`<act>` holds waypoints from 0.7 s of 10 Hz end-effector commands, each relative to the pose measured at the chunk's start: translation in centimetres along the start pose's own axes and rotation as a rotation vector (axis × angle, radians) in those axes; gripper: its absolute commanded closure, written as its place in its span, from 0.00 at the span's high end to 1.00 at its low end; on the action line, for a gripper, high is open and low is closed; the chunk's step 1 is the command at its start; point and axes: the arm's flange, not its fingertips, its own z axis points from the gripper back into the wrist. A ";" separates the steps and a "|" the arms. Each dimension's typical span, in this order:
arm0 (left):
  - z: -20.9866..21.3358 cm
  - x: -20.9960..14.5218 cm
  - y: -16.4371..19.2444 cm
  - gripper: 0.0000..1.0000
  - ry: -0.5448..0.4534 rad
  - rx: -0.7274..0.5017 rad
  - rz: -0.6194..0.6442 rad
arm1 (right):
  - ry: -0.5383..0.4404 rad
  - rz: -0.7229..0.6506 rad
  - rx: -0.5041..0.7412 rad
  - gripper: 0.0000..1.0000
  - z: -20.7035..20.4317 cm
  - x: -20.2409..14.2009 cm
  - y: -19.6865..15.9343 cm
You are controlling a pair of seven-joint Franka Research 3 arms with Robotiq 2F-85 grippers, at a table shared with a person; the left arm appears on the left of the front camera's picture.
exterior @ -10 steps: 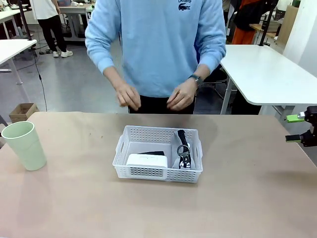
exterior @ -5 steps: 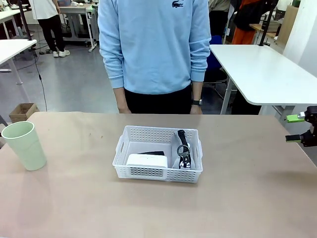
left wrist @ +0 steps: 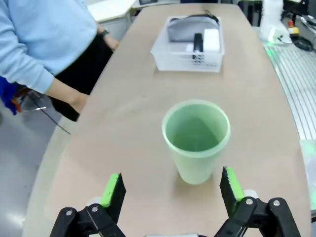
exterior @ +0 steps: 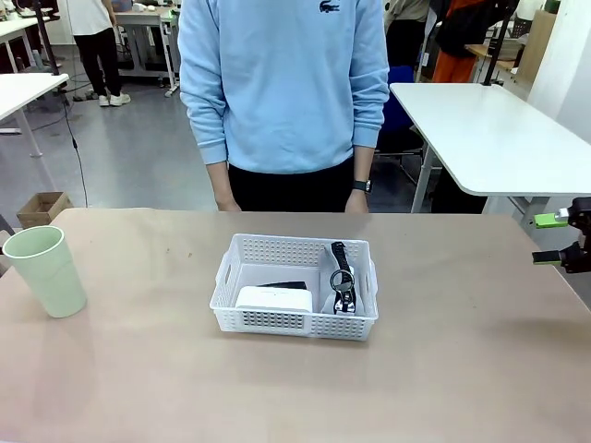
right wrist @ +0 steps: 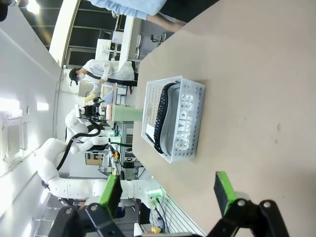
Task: Efficiently arrange items inside the basket to fit them all.
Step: Pick up the Reusable plastic cup and place it inside the Organizing basket.
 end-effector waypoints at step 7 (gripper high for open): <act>-7.9 -10.2 0.1 1.00 -0.157 -0.070 0.171 | 0.009 0.019 0.004 1.00 0.4 -0.1 0.0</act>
